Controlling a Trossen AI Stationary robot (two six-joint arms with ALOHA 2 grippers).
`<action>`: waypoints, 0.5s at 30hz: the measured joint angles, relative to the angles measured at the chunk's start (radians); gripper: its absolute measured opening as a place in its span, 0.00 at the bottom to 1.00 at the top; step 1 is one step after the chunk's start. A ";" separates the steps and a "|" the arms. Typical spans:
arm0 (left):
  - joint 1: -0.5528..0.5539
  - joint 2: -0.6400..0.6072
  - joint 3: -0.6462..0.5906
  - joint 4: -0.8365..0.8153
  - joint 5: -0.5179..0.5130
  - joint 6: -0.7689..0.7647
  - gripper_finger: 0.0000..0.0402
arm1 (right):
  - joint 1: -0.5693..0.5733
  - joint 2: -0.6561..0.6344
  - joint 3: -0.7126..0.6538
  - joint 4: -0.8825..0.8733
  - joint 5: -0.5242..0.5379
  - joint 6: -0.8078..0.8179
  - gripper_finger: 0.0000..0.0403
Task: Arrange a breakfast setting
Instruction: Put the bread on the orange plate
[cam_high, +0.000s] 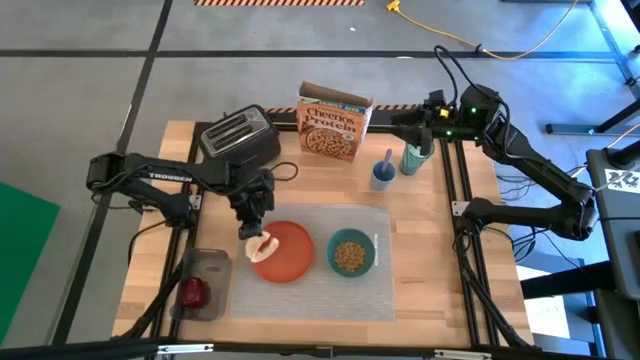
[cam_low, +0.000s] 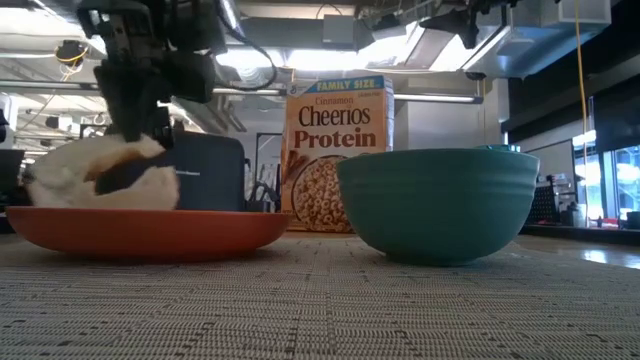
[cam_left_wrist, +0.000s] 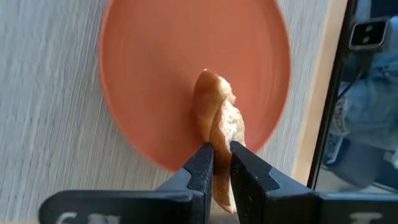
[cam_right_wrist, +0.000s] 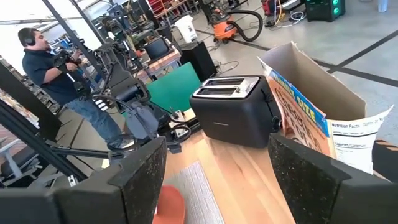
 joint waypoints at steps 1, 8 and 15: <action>0.000 0.000 0.000 0.016 -0.003 -0.004 0.10 | 0.000 0.000 0.000 0.001 0.002 0.000 0.68; 0.000 0.000 0.000 0.044 -0.055 0.033 0.10 | 0.000 0.000 0.000 0.001 0.004 0.008 0.68; 0.000 0.000 0.000 0.044 -0.106 0.045 0.28 | 0.000 0.000 0.000 0.001 0.004 0.008 0.68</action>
